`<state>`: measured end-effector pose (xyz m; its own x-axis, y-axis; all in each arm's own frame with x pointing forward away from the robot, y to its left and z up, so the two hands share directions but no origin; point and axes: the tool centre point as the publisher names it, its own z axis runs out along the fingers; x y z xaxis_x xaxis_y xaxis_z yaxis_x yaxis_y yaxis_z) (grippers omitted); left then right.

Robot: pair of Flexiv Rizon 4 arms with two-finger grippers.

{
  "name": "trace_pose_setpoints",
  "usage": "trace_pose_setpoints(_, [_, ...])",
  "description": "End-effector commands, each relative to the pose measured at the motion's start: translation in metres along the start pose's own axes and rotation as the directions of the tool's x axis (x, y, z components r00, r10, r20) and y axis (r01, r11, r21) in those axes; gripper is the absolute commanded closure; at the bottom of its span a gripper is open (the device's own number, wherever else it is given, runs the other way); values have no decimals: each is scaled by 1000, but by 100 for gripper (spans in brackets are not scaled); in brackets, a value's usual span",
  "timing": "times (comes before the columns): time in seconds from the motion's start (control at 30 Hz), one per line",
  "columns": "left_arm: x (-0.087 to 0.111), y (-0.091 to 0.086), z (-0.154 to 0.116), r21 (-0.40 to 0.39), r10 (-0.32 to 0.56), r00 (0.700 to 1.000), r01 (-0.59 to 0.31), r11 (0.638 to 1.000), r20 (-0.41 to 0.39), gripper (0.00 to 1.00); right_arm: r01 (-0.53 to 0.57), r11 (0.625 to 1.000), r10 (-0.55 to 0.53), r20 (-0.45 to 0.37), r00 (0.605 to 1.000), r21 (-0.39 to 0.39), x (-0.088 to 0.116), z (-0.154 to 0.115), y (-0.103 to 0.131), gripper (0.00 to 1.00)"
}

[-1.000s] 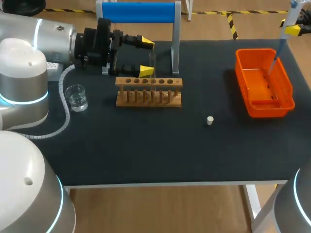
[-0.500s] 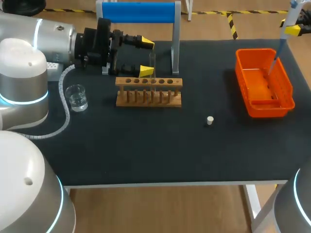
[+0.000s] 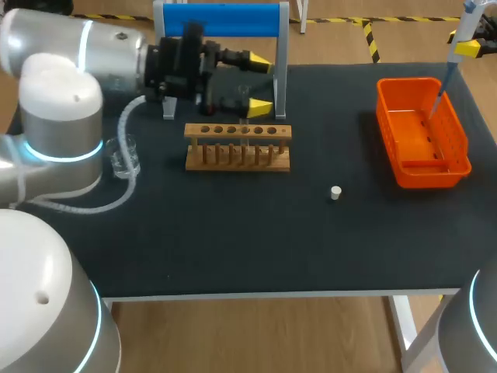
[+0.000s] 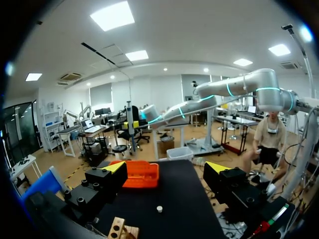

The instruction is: Invert the test tube, pick up the pipette, mount the tip to pipette, aspirate from beaker and dispense into the tube, eject the tip, return the pipette, and cap with the stopper.

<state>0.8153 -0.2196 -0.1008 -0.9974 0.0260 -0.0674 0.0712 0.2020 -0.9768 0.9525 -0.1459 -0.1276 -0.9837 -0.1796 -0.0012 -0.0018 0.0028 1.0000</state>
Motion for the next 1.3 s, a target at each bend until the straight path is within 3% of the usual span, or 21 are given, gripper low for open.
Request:
trace_pose_setpoints(0.03, [-20, -13, 50, -15, 1, 1000, -1, 1000, -17, 0, 0, 1000, 0, -10, 1000, 1, -3, -3, 0, 100])
trace_pose_setpoints(0.53, [-61, -56, 133, -47, 0, 1000, 1, 999, 25, 0, 0, 1000, 0, -10, 1000, 1, -3, -3, 0, 100])
trace_pose_setpoints(0.93, [-95, -71, 162, -33, -8, 997, 10, 999, 74, 0, 0, 1000, 0, -10, 1000, 1, -3, -3, 0, 100])
trace_pose_setpoints(1.3, [-114, -80, 188, -24, -32, 995, 34, 999, 93, 0, 0, 1000, 0, -10, 1000, 1, -3, -3, 0, 100])
